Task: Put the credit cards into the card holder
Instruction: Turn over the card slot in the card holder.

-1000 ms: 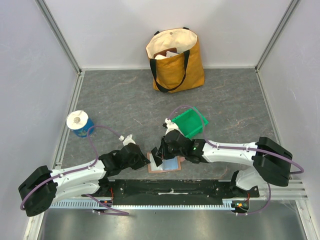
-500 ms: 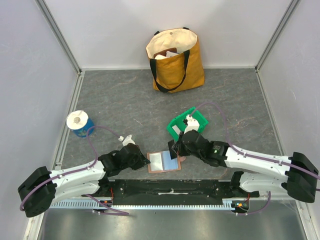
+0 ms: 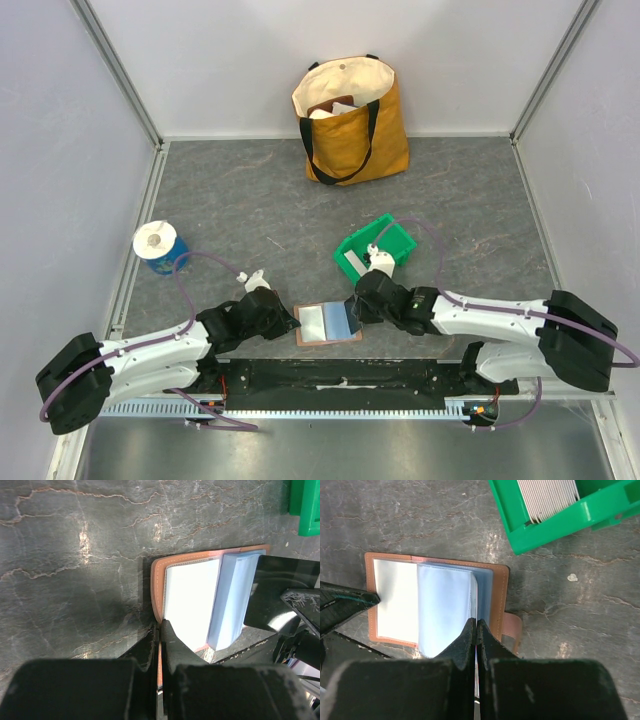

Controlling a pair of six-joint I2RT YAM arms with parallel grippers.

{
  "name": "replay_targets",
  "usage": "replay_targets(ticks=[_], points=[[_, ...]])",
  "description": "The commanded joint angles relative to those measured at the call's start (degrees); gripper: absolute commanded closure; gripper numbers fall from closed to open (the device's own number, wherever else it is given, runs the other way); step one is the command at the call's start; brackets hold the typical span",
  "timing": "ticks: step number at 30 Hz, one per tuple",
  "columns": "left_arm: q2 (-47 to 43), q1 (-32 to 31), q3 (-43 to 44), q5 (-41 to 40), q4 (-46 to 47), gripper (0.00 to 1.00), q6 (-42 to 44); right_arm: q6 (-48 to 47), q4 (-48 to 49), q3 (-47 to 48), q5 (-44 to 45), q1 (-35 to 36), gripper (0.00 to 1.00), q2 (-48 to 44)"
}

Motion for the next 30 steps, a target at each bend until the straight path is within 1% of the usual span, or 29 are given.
replay_targets(ticks=[1, 9, 11, 16, 21, 27, 30], points=[[0.3, 0.1, -0.6, 0.0, -0.3, 0.98, -1.6, 1.5, 3.8, -0.8, -0.1, 0.1, 1.00, 2.5], [1.2, 0.1, -0.9, 0.1, 0.7, 0.98, -1.6, 1.4, 8.0, -0.7, -2.6, 0.2, 1.00, 4.6], [1.7, 0.2, -0.9, 0.4, 1.4, 0.98, -1.7, 0.2, 9.7, 1.8, -3.7, 0.5, 1.00, 4.5], [1.7, 0.1, -1.3, 0.1, 1.6, 0.98, -2.0, -1.5, 9.9, 6.9, -6.3, 0.7, 1.00, 5.9], [1.5, 0.0, -1.6, -0.1, 1.5, 0.98, -2.2, -2.0, 11.6, 9.4, -7.5, 2.1, 1.00, 8.3], [0.9, 0.1, -1.9, -0.2, 1.1, 0.98, -2.5, -2.1, 12.1, 9.7, -9.2, 2.6, 1.00, 10.2], [0.7, 0.1, -2.0, -0.5, 0.7, 0.98, -2.6, -1.4, 12.1, 8.0, -7.4, 2.5, 1.00, 8.8]])
